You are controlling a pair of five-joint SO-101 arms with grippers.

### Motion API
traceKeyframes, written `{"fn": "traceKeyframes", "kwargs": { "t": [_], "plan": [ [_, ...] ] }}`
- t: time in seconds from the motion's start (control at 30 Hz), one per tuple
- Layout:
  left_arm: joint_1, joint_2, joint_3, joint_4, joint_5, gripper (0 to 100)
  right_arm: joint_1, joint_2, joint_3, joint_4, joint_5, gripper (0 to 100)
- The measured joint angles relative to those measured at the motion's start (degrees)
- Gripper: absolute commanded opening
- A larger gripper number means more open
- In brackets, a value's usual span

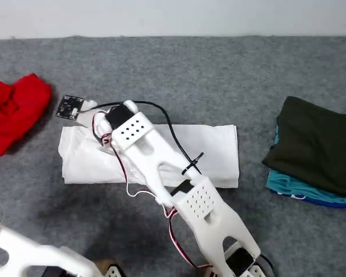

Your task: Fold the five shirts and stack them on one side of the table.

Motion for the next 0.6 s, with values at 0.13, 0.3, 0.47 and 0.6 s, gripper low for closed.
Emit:
{"fn": "traceKeyframes", "kwargs": {
  "t": [0.13, 0.3, 0.47, 0.6],
  "plan": [
    [0.0, 0.0, 0.0, 0.0, 0.0, 1, -1.2, 0.0, -7.0, 7.3, 0.0, 14.0],
    [0.0, 0.0, 0.0, 0.0, 0.0, 2, -5.5, -0.1, -11.5, 15.6, 0.0, 1.8],
    [0.0, 0.0, 0.0, 0.0, 0.0, 2, -5.2, 1.3, -9.8, 17.4, 0.0, 1.5],
    [0.0, 0.0, 0.2, -0.1, 0.0, 2, -0.7, 6.8, -9.5, 16.6, 0.0, 1.5]
  ]
}}
